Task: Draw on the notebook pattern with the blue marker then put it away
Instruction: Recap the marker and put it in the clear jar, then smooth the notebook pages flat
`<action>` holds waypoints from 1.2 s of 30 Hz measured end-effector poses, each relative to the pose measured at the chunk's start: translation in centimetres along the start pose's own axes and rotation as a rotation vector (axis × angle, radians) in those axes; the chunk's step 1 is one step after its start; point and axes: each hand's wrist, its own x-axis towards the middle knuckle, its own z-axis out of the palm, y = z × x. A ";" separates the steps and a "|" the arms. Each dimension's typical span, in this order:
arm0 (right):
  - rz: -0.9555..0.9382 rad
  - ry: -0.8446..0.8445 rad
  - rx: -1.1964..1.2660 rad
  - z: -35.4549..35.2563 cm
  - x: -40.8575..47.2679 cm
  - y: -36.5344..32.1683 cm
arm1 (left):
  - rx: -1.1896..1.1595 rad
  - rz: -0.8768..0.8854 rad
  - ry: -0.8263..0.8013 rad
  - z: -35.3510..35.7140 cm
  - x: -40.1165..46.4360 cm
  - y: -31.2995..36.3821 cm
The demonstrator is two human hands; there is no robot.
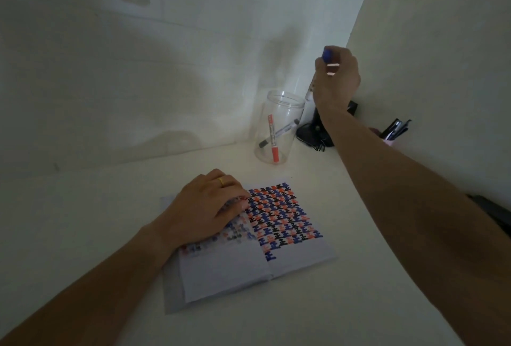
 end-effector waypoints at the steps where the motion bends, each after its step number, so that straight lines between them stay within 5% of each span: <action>1: -0.037 0.019 0.010 -0.1 0.0 -0.2 | 0.002 -0.001 -0.005 0.0 0.0 0.0; 10: -0.012 -0.307 -0.197 0.7 -1.9 1.5 | 0.012 -0.005 -0.010 0.1 0.1 -0.1; 21: -0.033 -0.389 -0.482 1.1 -3.4 2.9 | 0.026 0.000 -0.035 0.0 0.2 -0.1; 25: -0.067 -0.417 -0.422 -1.7 -5.8 1.6 | 0.021 -0.007 -0.065 -0.3 0.1 0.0; 36: -0.024 -0.882 -0.486 -13.7 -19.2 2.4 | 0.004 -0.021 -0.117 -1.1 -0.7 1.7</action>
